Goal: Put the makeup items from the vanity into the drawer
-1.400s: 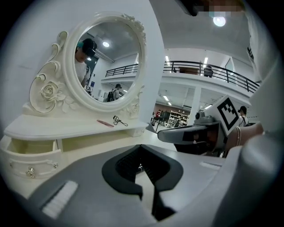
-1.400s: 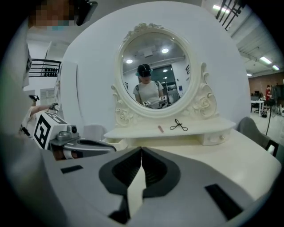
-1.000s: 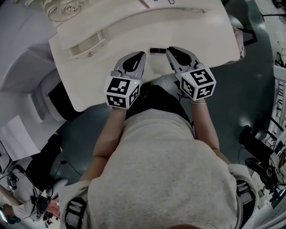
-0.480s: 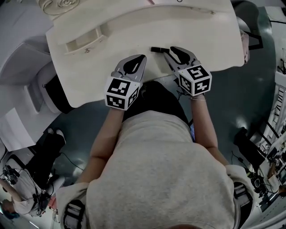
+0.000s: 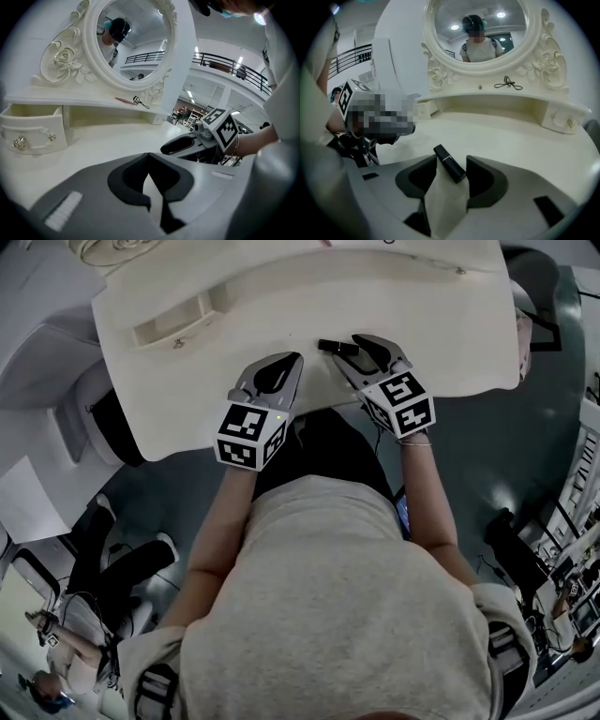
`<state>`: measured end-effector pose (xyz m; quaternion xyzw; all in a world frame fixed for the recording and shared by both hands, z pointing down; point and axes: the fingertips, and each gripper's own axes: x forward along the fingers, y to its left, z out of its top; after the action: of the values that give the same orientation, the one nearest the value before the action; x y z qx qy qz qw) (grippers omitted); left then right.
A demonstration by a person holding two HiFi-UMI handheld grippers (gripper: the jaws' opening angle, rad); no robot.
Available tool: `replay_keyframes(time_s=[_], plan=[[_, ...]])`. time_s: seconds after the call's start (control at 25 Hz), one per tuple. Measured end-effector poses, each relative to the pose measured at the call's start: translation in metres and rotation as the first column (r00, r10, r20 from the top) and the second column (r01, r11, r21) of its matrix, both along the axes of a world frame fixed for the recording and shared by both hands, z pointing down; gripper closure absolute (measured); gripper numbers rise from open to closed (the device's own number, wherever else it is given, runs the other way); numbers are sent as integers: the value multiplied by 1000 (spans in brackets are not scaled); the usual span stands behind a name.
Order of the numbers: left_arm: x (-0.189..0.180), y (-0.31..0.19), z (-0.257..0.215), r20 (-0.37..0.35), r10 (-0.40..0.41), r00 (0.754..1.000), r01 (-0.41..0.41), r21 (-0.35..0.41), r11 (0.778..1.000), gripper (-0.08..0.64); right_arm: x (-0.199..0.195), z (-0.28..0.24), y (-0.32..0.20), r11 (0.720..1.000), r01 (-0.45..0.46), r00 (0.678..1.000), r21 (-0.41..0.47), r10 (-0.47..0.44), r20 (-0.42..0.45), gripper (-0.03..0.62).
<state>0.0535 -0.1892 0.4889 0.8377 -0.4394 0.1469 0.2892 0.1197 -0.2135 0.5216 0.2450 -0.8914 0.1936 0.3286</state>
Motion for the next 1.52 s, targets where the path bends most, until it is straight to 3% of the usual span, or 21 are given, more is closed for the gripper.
replay_keyframes(time_s=[0.36,0.48,0.72,1.0,1.52], plan=[[4,-3,5,25,1,1000,0,-8,1000,551,1,11,2,996,71,994,56,-65,-91,444],[3,-2,6,27,-8,1000,9,-20,1000,551,3,12,-1,996,61,994,69,-54,-93,481],[0,-2,6,34,-34,999,35,-27,999,551,4,11,-5,998,24,996,56,-19,-86,487],[-11,-4,-5,39,-84,996,84,1,996,551,3,-1,-11,997,-15,999,71,18,-41,488],[-33,12,-15,79,-192,978,191,29,981,551,-25,-38,-16,990,59,995,127,-68,68,488]])
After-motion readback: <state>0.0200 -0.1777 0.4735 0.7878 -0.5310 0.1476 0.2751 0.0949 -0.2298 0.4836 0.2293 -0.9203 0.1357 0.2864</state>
